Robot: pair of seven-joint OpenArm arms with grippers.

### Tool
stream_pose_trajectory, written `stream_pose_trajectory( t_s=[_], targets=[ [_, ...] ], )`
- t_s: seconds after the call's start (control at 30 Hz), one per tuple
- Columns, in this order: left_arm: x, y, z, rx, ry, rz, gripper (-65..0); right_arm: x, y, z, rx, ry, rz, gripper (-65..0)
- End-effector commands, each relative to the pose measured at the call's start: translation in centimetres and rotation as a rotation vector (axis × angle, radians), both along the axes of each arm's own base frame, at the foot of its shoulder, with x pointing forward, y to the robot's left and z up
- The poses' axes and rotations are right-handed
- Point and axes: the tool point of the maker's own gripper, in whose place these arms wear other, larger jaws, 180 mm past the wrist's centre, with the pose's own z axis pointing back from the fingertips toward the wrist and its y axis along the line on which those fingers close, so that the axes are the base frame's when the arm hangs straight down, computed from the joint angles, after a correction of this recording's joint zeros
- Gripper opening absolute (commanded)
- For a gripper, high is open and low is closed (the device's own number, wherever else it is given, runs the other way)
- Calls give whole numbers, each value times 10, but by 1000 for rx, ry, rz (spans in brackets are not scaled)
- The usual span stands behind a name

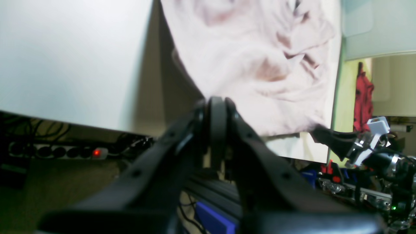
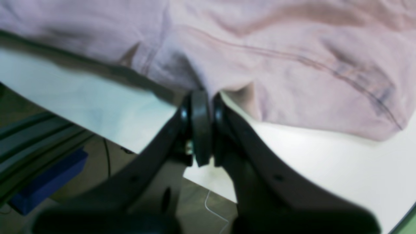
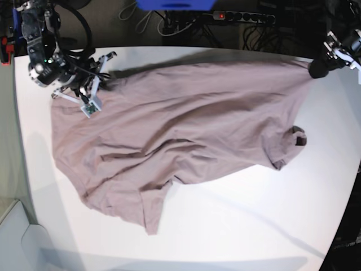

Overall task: Layout the t-shirt on the table in an organized manner, then fold the t-shirt properly
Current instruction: 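Lift and fling the shirt with both grippers, spreading it across the table, then release the shirt with the left gripper and move it to the shirt's side edge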

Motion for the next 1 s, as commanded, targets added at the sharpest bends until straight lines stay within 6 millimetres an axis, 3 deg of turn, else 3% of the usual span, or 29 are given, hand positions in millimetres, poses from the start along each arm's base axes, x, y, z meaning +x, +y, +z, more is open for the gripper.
stream_pose_trajectory(
  t_s=[0.0, 0.13, 0.37, 0.43, 0.7, 0.8, 0.97],
  targets=[
    [2, 0, 11, -20, -33, 3, -647, 4, -4, 7, -12, -24, 16, -650],
    [-16, -6, -3, -40, 26, 9, -647, -6, -9, 3, -28, 1, 26, -637],
    [-47, -22, -51, -91, 220, -29, -647, -18, -20, 1, -74, 21, 135, -397],
    [-55, -26, -61, -83, 264, -44, -647, -15, -26, 4, -84, 11, 140, -356],
    [-94, -72, -81, -152, 388, -144, -647, 6, -74, 25, -141, -63, 1, -348],
    [-102, -92, -82, -175, 408, -201, -647, 10, -78, 28, -146, -76, -11, -348],
    [-102, -135, -61, -176, 362, -358, -647, 19, -72, 32, -129, -98, -15, -348]
  ],
)
